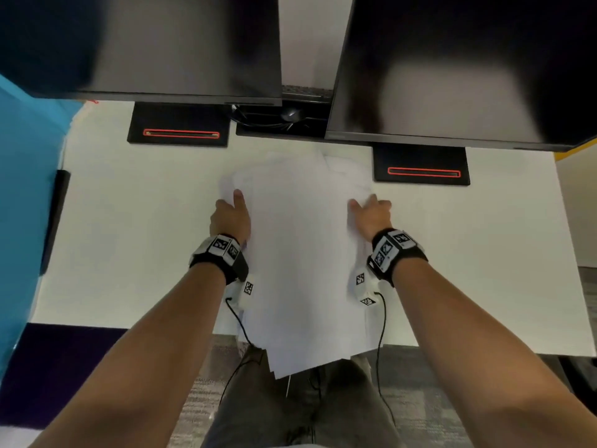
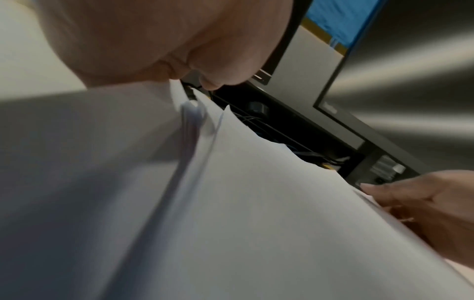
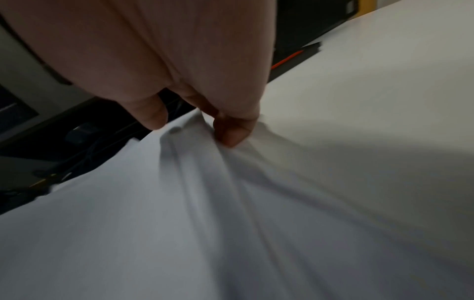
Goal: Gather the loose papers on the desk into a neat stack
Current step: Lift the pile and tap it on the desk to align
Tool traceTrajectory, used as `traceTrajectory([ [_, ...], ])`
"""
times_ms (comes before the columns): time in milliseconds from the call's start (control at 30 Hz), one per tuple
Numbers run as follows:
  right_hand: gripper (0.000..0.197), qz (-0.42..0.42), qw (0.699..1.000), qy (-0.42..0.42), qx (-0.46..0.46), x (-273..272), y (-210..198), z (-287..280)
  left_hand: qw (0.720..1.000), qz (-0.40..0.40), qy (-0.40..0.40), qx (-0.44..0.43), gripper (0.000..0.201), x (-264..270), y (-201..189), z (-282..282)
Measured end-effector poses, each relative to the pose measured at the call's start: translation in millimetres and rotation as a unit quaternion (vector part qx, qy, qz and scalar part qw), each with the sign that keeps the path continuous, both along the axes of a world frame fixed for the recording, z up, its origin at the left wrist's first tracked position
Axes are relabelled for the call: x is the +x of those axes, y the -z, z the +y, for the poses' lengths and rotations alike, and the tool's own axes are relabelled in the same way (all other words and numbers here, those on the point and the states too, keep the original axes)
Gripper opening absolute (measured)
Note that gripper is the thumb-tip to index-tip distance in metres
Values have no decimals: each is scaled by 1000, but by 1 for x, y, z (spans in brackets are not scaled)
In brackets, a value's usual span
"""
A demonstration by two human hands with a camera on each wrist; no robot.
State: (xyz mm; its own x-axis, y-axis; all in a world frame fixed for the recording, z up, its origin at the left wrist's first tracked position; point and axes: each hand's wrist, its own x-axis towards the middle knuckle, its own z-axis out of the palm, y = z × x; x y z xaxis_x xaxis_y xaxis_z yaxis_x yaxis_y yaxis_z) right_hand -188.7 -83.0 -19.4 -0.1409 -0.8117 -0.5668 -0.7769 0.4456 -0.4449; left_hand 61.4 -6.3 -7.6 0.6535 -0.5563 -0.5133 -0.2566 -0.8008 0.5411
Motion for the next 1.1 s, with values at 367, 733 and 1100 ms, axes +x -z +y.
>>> traceTrajectory([
  [367, 68, 11, 1000, 0, -18, -11, 8, 14, 997, 61, 4, -49, 66, 13, 15, 2],
  [733, 26, -53, 993, -105, -13, -39, 10, 59, 995, 88, 25, -47, 57, -1, 13, 51],
  [1100, 35, -47, 996, -50, -53, -54, -1, 116, 989, 81, -105, -68, 42, -32, 8, 100],
])
